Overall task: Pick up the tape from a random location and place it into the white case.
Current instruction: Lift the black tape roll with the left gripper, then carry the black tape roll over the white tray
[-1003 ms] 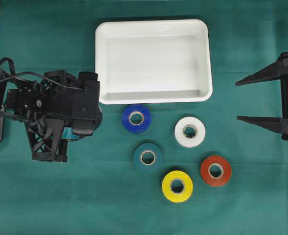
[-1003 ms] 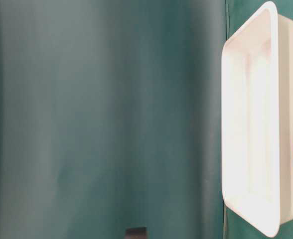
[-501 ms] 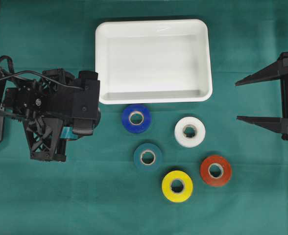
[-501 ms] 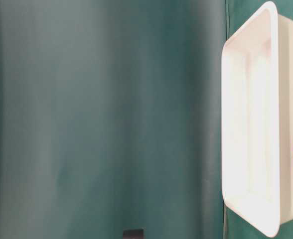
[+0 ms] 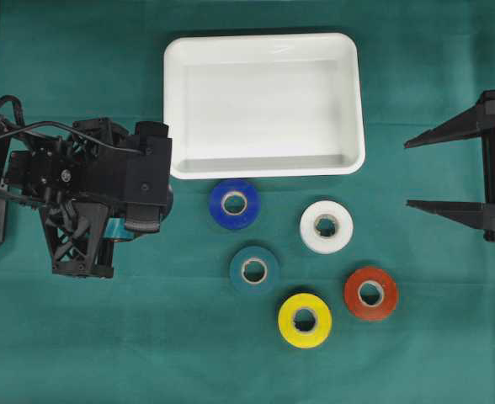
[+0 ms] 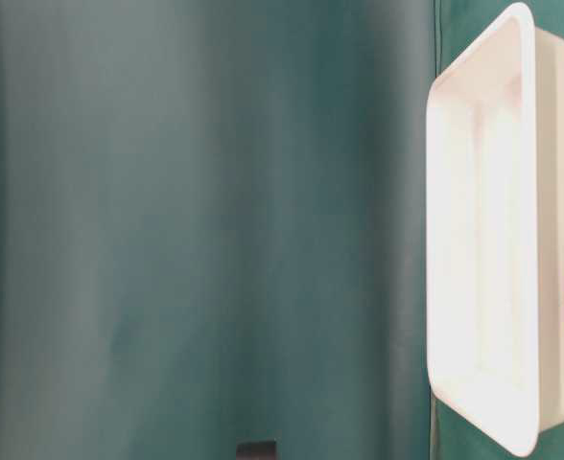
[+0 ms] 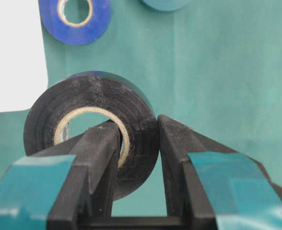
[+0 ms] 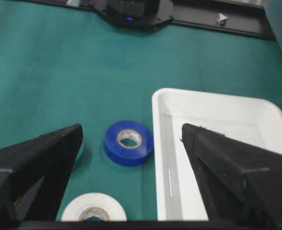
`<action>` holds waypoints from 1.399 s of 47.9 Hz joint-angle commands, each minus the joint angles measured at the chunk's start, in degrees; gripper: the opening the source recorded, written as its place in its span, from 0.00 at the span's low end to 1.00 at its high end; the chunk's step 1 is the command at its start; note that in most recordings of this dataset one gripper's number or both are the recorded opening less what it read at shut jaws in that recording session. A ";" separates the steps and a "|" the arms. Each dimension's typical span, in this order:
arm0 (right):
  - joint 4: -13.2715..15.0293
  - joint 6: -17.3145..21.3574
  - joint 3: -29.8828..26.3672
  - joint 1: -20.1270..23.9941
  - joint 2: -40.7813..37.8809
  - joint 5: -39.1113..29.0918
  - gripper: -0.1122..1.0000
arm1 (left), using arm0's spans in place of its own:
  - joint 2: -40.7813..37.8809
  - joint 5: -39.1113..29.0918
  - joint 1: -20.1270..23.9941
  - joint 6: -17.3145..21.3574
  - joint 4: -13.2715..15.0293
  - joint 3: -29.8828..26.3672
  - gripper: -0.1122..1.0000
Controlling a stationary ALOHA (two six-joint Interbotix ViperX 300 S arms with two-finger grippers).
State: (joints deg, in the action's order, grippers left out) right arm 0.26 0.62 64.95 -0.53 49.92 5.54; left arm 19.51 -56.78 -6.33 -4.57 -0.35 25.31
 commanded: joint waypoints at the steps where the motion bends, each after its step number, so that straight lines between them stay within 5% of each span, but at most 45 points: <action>1: -0.09 0.09 -1.49 -0.09 -0.26 0.26 0.93 | 1.14 0.18 0.09 0.00 -0.18 -0.97 0.27; 26: 0.00 0.00 -1.85 -0.09 -0.26 0.00 0.93 | 1.14 0.18 0.79 0.09 -0.18 -0.88 0.27; 67: 0.00 -0.09 -1.93 -0.09 -0.26 -0.35 0.93 | 3.52 0.26 25.58 0.79 -0.18 2.64 0.27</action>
State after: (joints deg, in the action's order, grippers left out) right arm 0.26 0.62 64.69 -0.53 49.92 5.01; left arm 21.80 -56.78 18.37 -3.78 -0.35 28.39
